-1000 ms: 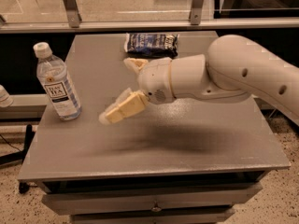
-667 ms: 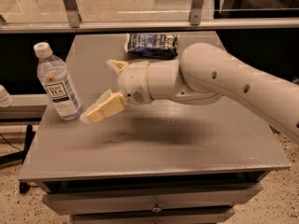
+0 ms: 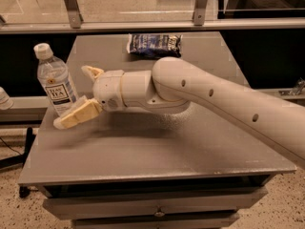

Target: Knock blue plastic bottle over

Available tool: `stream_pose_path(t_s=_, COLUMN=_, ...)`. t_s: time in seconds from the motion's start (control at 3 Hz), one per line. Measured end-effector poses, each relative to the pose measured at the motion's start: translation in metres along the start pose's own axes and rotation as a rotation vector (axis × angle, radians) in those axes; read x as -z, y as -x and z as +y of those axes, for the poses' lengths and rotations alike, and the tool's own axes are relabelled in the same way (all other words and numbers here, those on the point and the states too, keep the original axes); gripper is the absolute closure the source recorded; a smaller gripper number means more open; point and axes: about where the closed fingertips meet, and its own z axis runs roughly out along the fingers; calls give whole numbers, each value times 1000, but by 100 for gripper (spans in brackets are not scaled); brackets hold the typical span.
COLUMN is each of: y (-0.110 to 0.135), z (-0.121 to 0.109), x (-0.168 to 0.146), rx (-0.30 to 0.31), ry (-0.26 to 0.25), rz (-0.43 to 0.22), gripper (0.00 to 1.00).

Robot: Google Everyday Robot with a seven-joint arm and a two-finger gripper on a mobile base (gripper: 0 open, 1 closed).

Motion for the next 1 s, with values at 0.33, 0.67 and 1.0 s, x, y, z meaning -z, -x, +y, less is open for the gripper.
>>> stream_pose_path(t_s=0.33, y=6, z=5, x=-23, rx=2, ry=31, rz=-43, gripper=17)
stream_pose_path(t_s=0.67, y=5, z=11, x=-34, rx=-5, ry=47, rz=-62, gripper=40)
stream_pose_path(t_s=1.0, y=2, z=13, x=-30, rx=-12, ry=42, rz=-60, gripper=62)
